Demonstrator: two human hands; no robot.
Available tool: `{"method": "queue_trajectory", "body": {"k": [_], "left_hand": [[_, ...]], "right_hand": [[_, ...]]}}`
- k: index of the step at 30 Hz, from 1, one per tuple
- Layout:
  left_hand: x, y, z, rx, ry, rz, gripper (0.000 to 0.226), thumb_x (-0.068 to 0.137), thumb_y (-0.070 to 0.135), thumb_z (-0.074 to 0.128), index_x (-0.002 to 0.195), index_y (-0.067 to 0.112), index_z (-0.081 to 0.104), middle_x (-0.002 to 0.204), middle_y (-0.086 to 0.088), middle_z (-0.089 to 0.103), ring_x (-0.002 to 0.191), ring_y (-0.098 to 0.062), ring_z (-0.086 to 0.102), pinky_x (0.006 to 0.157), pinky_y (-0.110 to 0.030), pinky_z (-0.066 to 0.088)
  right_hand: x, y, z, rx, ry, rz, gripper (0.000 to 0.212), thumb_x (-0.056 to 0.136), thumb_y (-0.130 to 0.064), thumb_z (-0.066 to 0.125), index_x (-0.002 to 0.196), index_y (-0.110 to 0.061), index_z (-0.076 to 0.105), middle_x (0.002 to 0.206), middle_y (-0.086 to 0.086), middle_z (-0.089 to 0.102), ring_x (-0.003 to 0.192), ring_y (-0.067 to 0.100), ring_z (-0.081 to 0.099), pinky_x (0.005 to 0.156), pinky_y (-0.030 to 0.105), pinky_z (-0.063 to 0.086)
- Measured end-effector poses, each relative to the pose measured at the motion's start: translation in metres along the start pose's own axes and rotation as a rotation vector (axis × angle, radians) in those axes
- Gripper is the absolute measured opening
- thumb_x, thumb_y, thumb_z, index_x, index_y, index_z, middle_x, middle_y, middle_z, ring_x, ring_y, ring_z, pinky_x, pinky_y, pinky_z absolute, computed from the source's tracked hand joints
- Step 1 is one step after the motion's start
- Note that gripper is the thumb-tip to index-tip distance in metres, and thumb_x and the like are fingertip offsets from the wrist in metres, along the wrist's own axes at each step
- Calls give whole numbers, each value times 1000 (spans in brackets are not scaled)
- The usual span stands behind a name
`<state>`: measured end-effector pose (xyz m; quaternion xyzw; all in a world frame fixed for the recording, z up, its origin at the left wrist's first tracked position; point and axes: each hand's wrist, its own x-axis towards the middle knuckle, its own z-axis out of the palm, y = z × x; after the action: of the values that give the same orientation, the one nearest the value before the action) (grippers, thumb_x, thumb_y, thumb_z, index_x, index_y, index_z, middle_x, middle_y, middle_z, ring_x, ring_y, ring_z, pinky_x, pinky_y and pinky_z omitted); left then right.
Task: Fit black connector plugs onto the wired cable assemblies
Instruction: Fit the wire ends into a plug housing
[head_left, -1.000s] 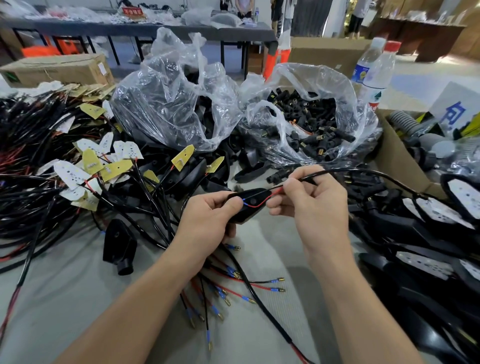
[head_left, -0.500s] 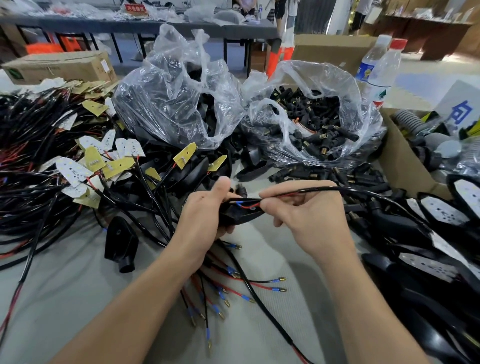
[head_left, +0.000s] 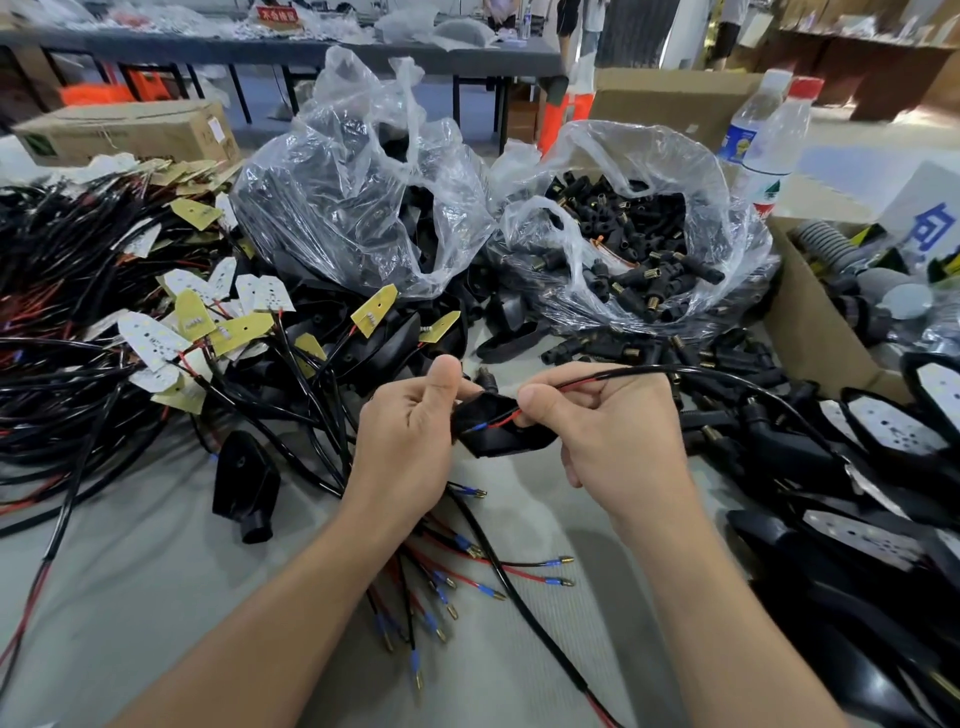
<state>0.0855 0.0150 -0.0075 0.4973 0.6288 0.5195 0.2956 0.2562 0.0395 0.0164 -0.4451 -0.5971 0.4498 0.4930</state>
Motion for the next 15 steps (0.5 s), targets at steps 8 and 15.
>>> {"method": "queue_trajectory", "body": {"k": [8, 15], "left_hand": [[1, 6, 1, -257, -207, -42, 16, 93, 22, 69, 86, 28, 82, 70, -1, 73, 63, -16, 68, 60, -23, 56], [1, 9, -3, -436, -206, -226, 14, 93, 13, 71, 89, 16, 83, 86, -14, 78, 72, -23, 75, 65, -23, 60]], "right_hand": [[3, 3, -1, -87, 199, 31, 13, 85, -25, 77, 76, -32, 76, 65, -2, 74, 37, 6, 50, 53, 22, 39], [3, 2, 1, 86, 79, 65, 19, 90, -11, 73, 73, -19, 76, 72, 4, 76, 30, 17, 40, 39, 18, 35]]}}
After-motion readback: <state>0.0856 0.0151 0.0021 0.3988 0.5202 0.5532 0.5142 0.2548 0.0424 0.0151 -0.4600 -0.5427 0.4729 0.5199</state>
